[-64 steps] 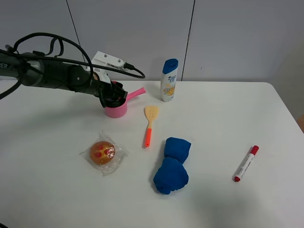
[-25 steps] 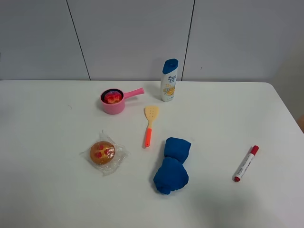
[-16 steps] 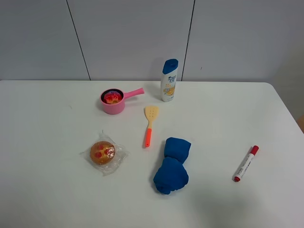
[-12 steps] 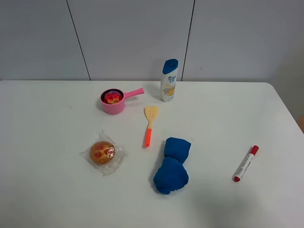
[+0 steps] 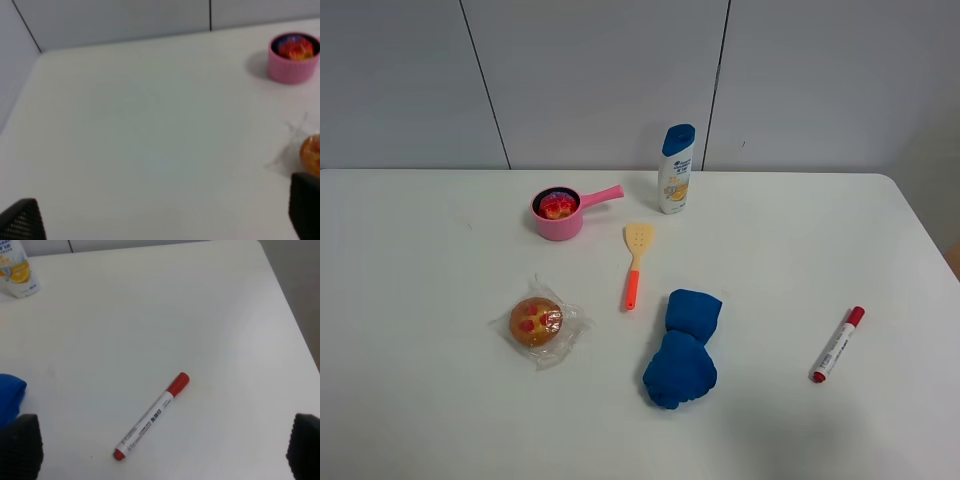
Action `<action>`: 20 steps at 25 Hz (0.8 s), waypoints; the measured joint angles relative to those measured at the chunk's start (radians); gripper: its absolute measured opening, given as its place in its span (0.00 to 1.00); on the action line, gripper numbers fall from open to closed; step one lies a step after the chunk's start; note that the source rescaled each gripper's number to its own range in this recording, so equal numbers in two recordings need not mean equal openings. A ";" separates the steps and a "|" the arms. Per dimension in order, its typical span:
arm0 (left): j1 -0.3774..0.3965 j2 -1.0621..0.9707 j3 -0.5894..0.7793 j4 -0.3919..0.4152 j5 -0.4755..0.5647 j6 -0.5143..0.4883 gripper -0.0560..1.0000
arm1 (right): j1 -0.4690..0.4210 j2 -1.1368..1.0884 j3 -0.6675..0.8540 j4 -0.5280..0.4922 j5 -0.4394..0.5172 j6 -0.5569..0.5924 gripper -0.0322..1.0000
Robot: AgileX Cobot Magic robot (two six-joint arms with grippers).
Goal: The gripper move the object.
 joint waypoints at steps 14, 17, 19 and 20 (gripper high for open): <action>0.000 -0.002 0.044 -0.015 -0.009 -0.014 0.99 | 0.000 0.000 0.000 0.000 0.000 0.000 1.00; 0.000 -0.002 0.044 -0.015 -0.013 -0.014 1.00 | 0.000 0.000 0.000 0.000 0.000 0.000 1.00; 0.000 -0.002 0.044 -0.015 -0.013 -0.014 1.00 | 0.000 0.000 0.000 0.000 0.000 0.000 1.00; 0.000 -0.002 0.044 -0.015 -0.013 -0.014 1.00 | 0.000 0.000 0.000 0.000 0.000 0.000 1.00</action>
